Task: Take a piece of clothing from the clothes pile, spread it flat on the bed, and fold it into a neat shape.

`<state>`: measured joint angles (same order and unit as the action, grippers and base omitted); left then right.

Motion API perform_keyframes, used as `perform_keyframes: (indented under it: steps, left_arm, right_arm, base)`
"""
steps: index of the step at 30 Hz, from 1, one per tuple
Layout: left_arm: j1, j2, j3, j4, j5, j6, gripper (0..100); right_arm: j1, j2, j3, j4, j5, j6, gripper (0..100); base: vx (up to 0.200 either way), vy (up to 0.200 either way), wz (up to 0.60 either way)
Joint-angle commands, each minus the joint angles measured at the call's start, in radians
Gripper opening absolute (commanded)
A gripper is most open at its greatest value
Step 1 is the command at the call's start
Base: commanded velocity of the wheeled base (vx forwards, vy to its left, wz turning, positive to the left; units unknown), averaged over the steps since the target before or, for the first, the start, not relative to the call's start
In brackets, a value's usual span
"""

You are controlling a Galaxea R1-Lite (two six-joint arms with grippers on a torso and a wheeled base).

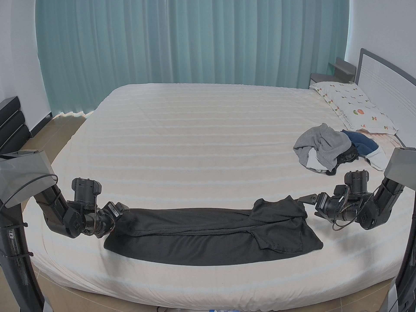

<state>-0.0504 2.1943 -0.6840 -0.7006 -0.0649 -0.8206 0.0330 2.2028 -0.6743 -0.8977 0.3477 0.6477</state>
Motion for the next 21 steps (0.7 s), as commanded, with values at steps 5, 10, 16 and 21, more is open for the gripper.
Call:
perform_keyframes:
  steps: [5, 10, 16, 21]
  left_arm:
    - [-0.037, -0.116, 0.055, 0.003, -0.003, -0.003, 100]
    - [-0.131, -0.149, 0.072, -0.005, 0.005, -0.075, 100]
    - [-0.224, -0.064, 0.078, -0.005, 0.022, -0.086, 100]
    - [-0.258, -0.033, 0.075, -0.011, 0.062, -0.087, 100]
  right_arm:
    - [0.012, -0.066, 0.053, -0.012, -0.013, 0.112, 100]
    - [0.013, -0.055, 0.091, -0.095, -0.012, 0.168, 100]
    - [0.028, -0.032, 0.117, -0.138, -0.012, 0.184, 100]
    - [0.03, -0.031, 0.127, -0.138, -0.012, 0.184, 100]
  base:
    - [0.0, 0.0, 0.0]
    - [0.0, 0.0, 0.0]
    - [0.0, 0.0, 0.0]
    - [0.0, 0.0, 0.0]
